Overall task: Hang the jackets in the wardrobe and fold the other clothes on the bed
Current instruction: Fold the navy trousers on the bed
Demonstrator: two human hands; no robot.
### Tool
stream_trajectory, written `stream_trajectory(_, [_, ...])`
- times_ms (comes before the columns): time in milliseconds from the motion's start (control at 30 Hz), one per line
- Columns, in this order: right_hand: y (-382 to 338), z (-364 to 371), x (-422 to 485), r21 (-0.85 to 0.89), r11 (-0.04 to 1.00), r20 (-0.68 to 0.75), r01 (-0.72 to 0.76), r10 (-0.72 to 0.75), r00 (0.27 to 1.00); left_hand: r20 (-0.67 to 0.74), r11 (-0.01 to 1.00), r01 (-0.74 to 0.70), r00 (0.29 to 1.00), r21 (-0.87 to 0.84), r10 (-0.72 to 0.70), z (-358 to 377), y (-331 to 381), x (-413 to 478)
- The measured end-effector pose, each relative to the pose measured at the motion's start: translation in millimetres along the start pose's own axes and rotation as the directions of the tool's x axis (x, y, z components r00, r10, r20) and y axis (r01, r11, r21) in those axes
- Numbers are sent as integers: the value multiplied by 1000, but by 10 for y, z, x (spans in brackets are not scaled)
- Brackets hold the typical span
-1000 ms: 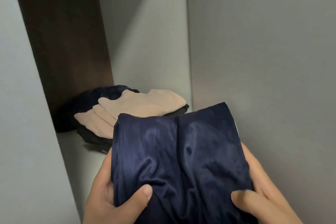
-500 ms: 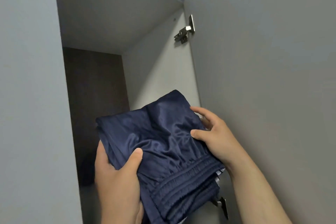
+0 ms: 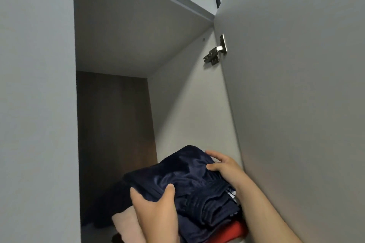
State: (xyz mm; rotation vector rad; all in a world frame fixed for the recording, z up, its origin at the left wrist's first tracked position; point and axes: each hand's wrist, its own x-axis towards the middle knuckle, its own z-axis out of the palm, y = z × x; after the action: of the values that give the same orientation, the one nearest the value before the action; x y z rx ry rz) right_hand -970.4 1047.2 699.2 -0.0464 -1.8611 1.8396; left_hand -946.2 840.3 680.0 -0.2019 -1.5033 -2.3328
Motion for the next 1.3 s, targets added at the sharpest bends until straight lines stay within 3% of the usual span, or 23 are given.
stream_trajectory(100, [56, 4, 43, -152, 988, -35, -20, 15, 999, 26, 989, 10, 1000, 145, -14, -9, 3, -18])
stream_trajectory(167, [-23, 10, 36, -345, 937, -82, 49, -82, 993, -1, 978, 25, 1000, 207, -26, 11, 82, -5])
stream_trajectory(233, [-177, 15, -48, -511, 848, -88, 141, -215, 973, -35, 920, -24, 999, 391, 41, -13, 134, -8])
stream_trajectory(300, [-324, 40, -167, -570, 789, 5, 230, -276, 961, -7, 751, -199, 965, 630, 262, -23, 167, -34])
stream_trajectory(333, [-368, 70, -230, -593, 761, 70, 264, -278, 958, 85, 639, -291, 939, 712, 333, -10, 182, -50])
stream_trajectory(367, [-377, 108, -278, -628, 723, 126, 286, -268, 955, 208, 529, -356, 924, 770, 320, 11, 180, -58])
stream_trajectory(433, [-304, 180, -316, -721, 619, 205, 311, -237, 949, 372, 357, -404, 915, 842, 158, 53, 138, -46])
stream_trajectory(500, [-165, 210, -304, -789, 539, 219, 294, -200, 955, 389, 230, -381, 921, 896, 12, 75, 76, -43])
stream_trajectory(567, [-41, 212, -267, -807, 532, 197, 256, -167, 966, 367, 171, -357, 930, 918, -33, 90, 18, -36])
stream_trajectory(700, [150, 176, -183, -766, 595, 189, 242, -151, 970, 338, 139, -326, 938, 935, -75, 118, -63, 42])
stream_trajectory(800, [284, 136, -159, -768, 594, 194, 240, -142, 971, 341, 66, -337, 938, 939, -69, 114, -144, 44])
stream_trajectory(900, [340, 127, -160, -774, 582, 195, 249, -155, 968, 349, 57, -346, 934, 937, -71, 91, -185, 51])
stream_trajectory(1033, [374, 122, -224, -727, 612, 171, 309, -274, 946, 393, 112, -396, 918, 911, 51, 52, -240, 23])
stream_trajectory(1200, [381, 53, -613, -710, 625, 5, 324, -455, 890, 471, 192, -515, 850, 835, 236, -128, -281, -173])
stream_trajectory(1300, [362, 25, -1011, -743, 594, -21, 309, -482, 876, 546, 314, -618, 785, 721, 292, -281, -245, -367])
